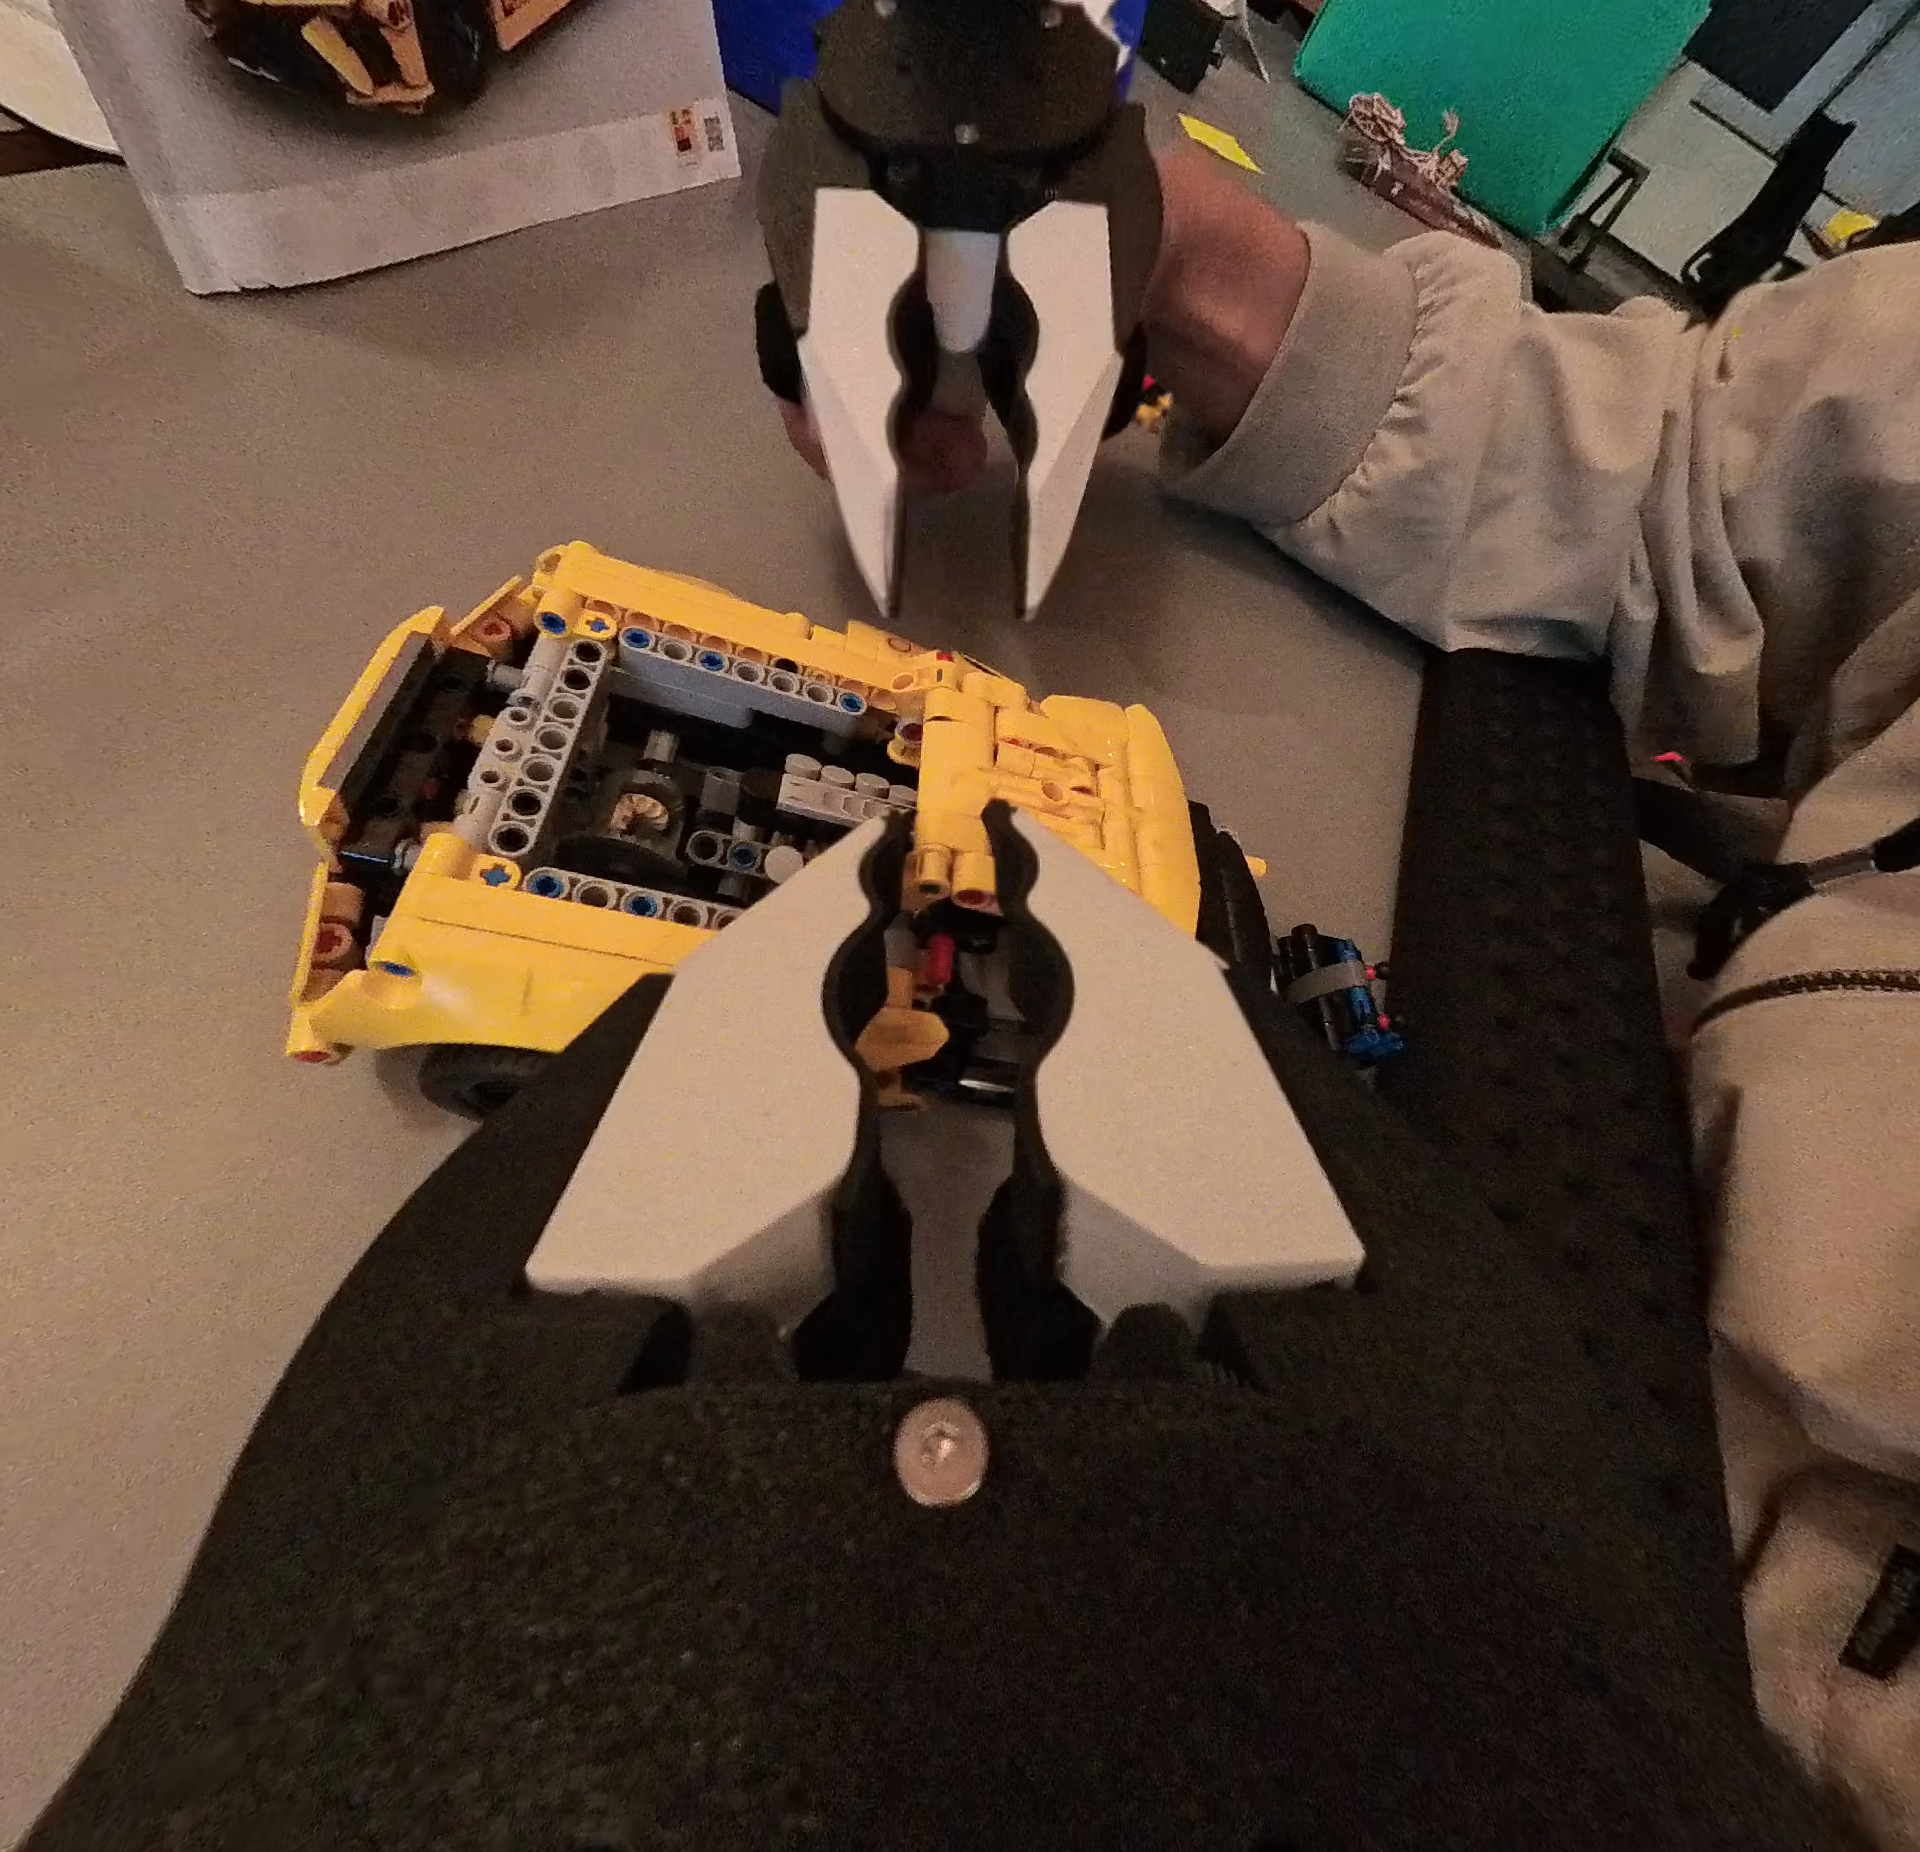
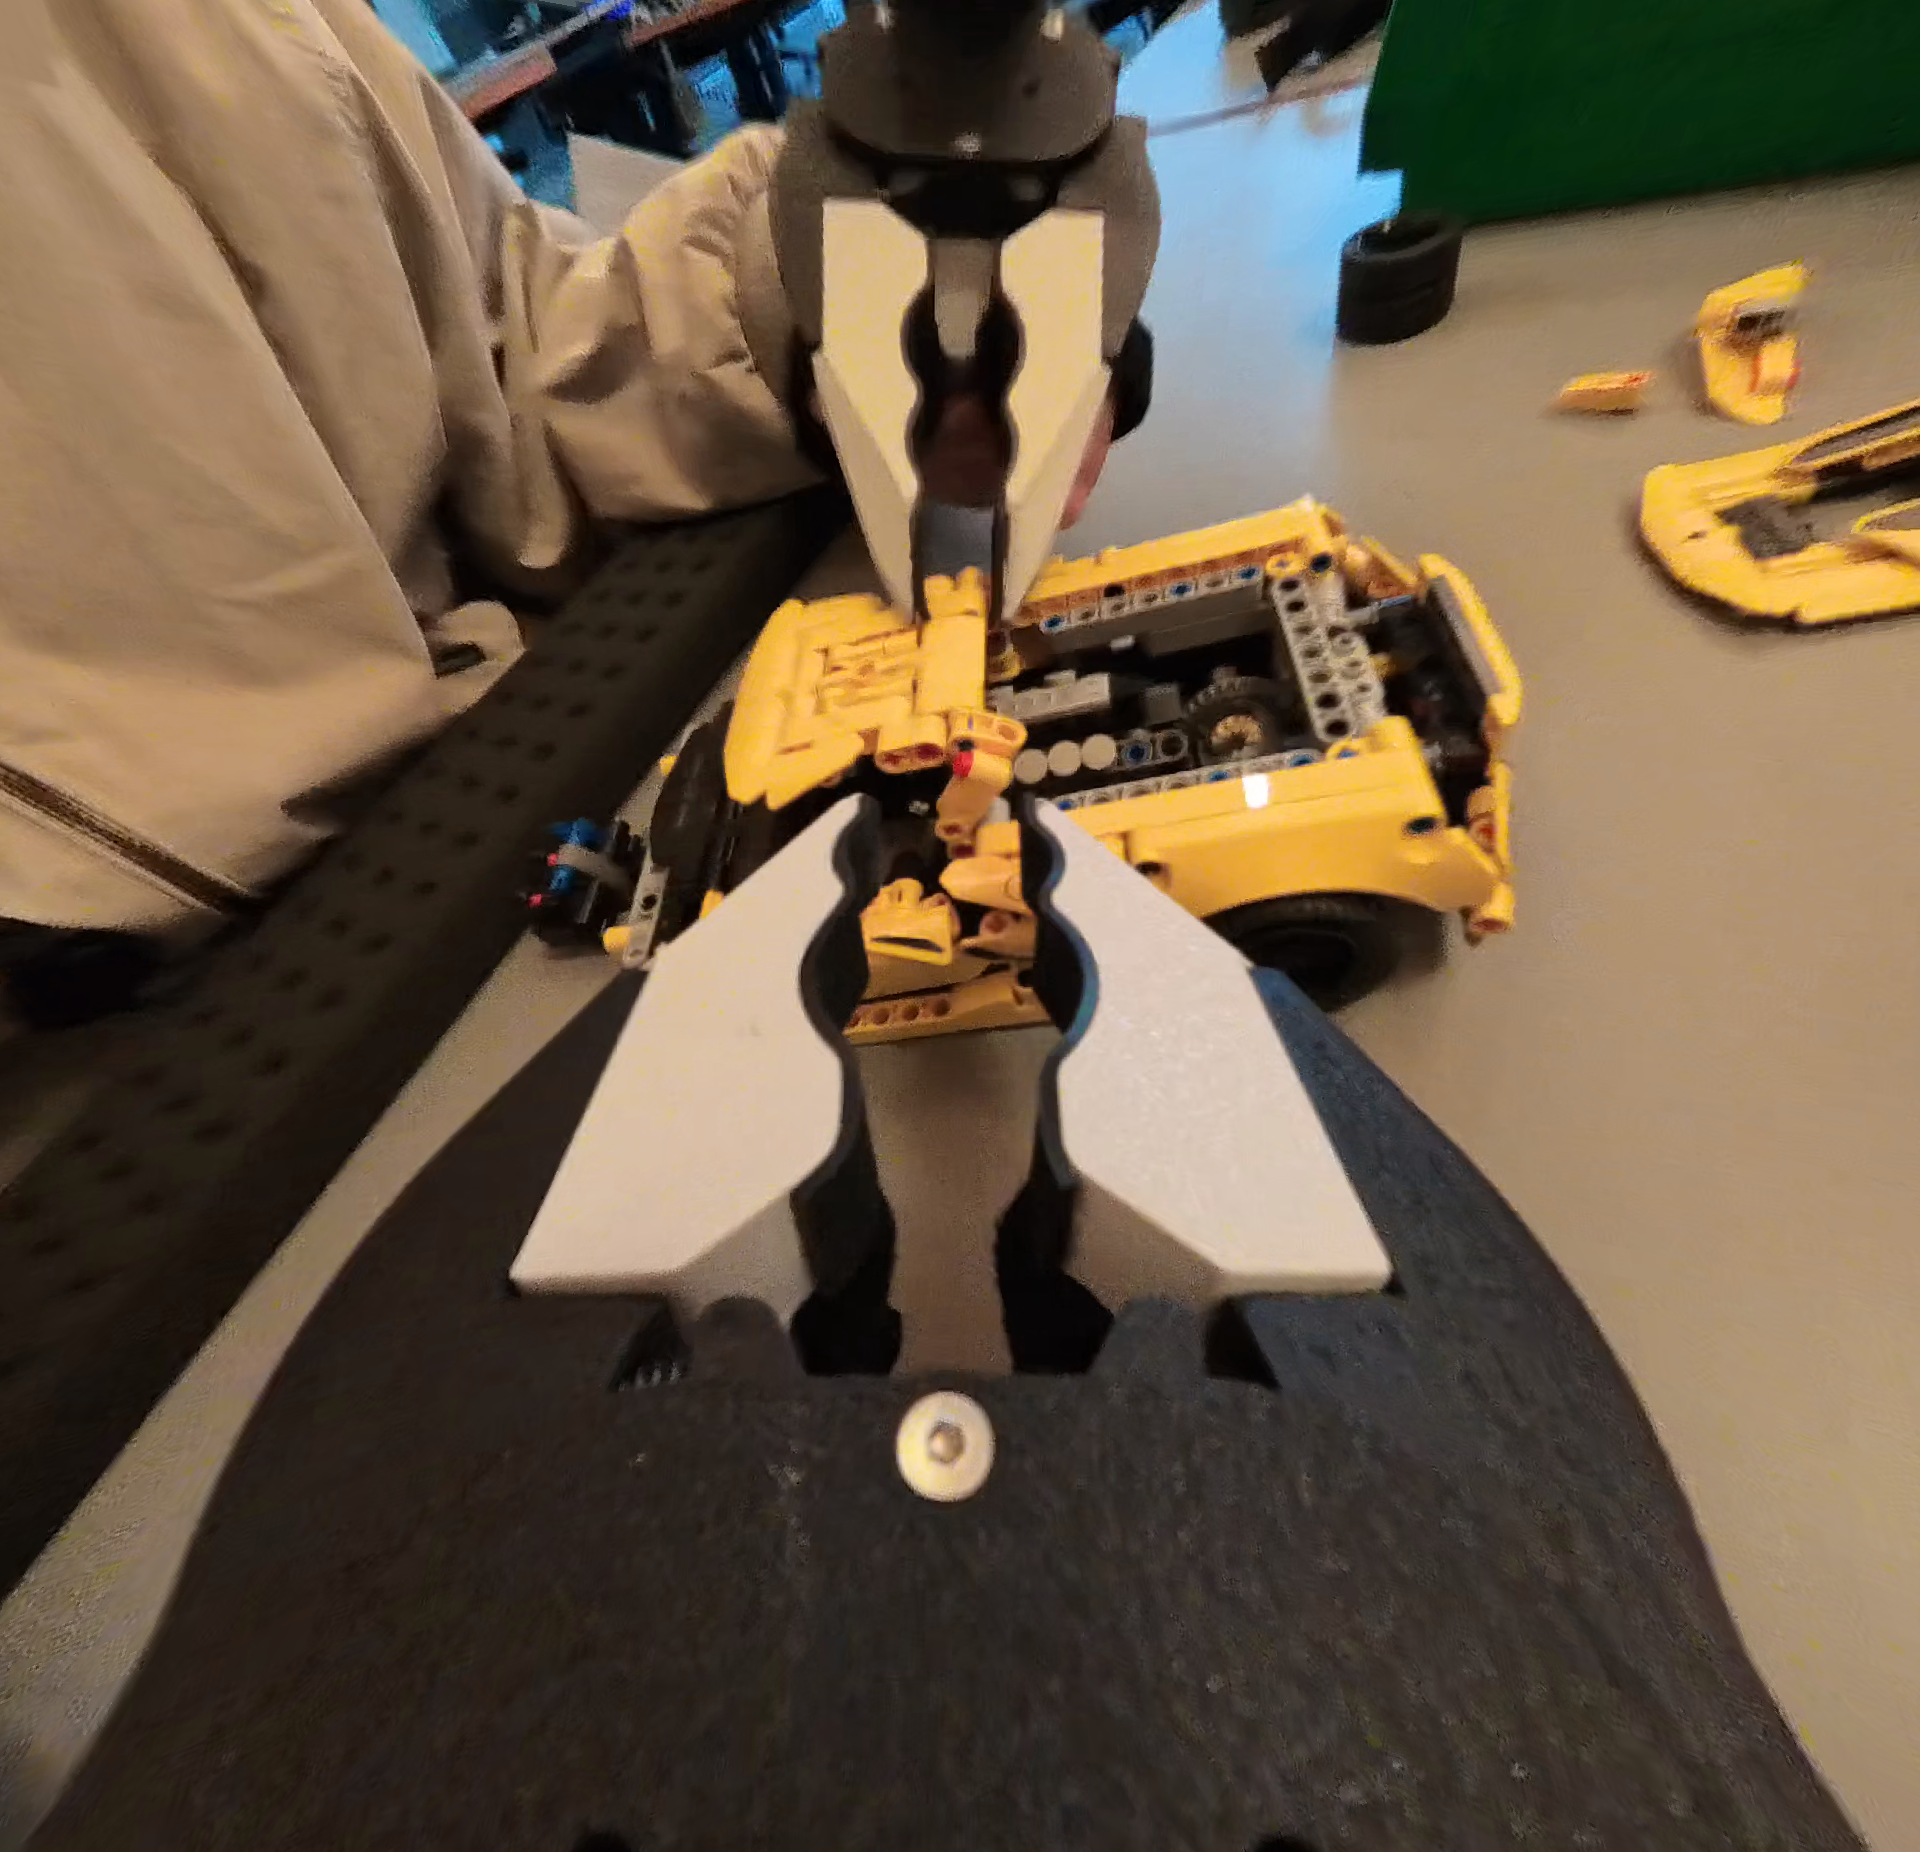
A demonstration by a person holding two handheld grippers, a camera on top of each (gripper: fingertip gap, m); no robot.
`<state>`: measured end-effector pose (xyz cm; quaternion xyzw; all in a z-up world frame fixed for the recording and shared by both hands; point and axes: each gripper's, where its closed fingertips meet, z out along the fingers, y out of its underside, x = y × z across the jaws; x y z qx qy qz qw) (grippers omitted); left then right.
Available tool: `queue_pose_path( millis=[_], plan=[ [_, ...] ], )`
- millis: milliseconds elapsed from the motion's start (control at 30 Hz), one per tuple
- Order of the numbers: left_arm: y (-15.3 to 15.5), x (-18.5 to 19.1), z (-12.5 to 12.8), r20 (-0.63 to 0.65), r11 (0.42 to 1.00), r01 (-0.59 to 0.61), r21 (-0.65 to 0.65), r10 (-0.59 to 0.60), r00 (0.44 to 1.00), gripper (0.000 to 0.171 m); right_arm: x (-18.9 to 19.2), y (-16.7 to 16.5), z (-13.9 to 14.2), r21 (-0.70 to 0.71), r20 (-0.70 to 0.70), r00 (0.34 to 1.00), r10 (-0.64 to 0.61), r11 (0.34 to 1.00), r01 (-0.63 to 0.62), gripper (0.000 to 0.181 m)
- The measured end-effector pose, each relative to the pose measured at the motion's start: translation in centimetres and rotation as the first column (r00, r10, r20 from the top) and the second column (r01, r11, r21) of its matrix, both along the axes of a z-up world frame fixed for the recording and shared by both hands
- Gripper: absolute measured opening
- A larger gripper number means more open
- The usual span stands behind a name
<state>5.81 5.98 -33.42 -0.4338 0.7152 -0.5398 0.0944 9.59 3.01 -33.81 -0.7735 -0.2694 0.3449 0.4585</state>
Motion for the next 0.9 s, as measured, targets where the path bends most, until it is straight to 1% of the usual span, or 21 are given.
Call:
queue_pose_path(
  millis=[67, 133, 167, 200, 267, 333, 367, 400, 433, 533, 633, 733, 800, 833, 867, 900],
  plan=[
    [-0.1, 0.0, 0.1, 0.017, 1.0, 0.007, 0.015, -0.007, 1.0, 0.015, -0.4, 0.0, -1.0, -0.028, 0.061, 0.998, -0.029, 0.999, 0.031, 0.026],
    [0.2, 0.6, 0.1, 0.029, 0.999, -0.01, 0.037, 0.009, 1.0, 0.017, -0.3, 0.7, -0.9, 0.033, 0.095, 0.99, -0.107, 0.994, 0.104, 0.022],
    [0.3, 1.2, 0.3, 0.037, 0.999, -0.02, 0.045, 0.018, 0.999, 0.022, -0.2, 1.0, -0.7, 0.064, 0.092, 0.986, -0.141, 0.989, 0.136, 0.022],
    [0.1, 1.5, 0.6, 0.038, 0.999, -0.004, 0.043, 0.003, 0.999, 0.028, -0.3, 1.0, -0.8, 0.066, 0.095, 0.985, -0.146, 0.988, 0.141, 0.021],
    [-0.9, 1.6, 0.8, 0.016, 0.997, 0.069, 0.046, -0.07, 0.997, 0.032, -0.8, 1.1, -1.2, 0.047, 0.106, 0.986, -0.129, 0.991, 0.124, 0.02],
    [-2.0, 1.1, 0.1, -0.02, 0.984, 0.148, 0.102, -0.147, 0.989, 0.039, -1.3, 1.2, -1.3, 0.031, 0.114, 0.987, -0.113, 0.993, 0.11, 0.016],
    [-2.5, 0.7, -0.3, -0.027, 0.973, 0.179, 0.144, -0.177, 0.984, 0.04, -1.4, 1.3, -1.4, 0.031, 0.127, 0.986, -0.11, 0.994, 0.107, 0.013],
    [-2.7, 0.7, -0.3, -0.01, 0.969, 0.177, 0.172, -0.178, 0.984, 0.04, -1.6, 1.3, -1.4, 0.028, 0.124, 0.987, -0.1, 0.995, 0.097, 0.012],
    [-2.8, 0.6, -0.4, 0.0, 0.967, 0.177, 0.182, -0.18, 0.984, 0.038, -1.6, 1.2, -1.4, 0.009, 0.114, 0.989, -0.095, 0.996, 0.094, 0.012],
    [-2.9, 0.6, -0.5, 0.016, 0.969, 0.164, 0.182, -0.17, 0.985, 0.037, -1.6, 0.9, -1.3, -0.052, 0.002, 0.998, -0.063, 0.997, 0.063, 0.008],
    [-3.2, 0.6, -0.6, 0.023, 0.968, 0.157, 0.196, -0.165, 0.986, 0.037, -1.5, 0.4, -1.3, -0.079, -0.086, 0.995, -0.046, 0.996, 0.04, 0.007],
    [-3.3, 0.4, -0.6, 0.027, 0.966, 0.159, 0.204, -0.168, 0.985, 0.037, -1.5, 0.2, -1.3, -0.112, -0.102, 0.994, -0.042, 0.993, 0.03, 0.007],
    [-3.2, 0.3, -0.7, 0.024, 0.966, 0.162, 0.2, -0.171, 0.985, 0.037, -1.1, -0.1, -1.4, -0.158, -0.08, 0.996, -0.039, 0.987, 0.026, 0.006],
    [-3.2, 0.3, -0.7, 0.02, 0.967, 0.165, 0.193, -0.172, 0.985, 0.037, -0.1, -0.2, -0.9, -0.159, -0.069, 0.996, -0.064, 0.986, 0.052, 0.007],
    [-3.1, 0.2, -0.7, 0.019, 0.968, 0.166, 0.188, -0.172, 0.985, 0.037, 1.6, -0.4, 0.3, -0.137, -0.07, 0.992, -0.109, 0.986, 0.099, 0.007],
    [-3.1, 0.2, -0.7, 0.022, 0.969, 0.163, 0.187, -0.17, 0.985, 0.037, 3.0, -0.9, 1.9, -0.097, -0.103, 0.985, -0.136, 0.987, 0.127, 0.006]
  ],
)
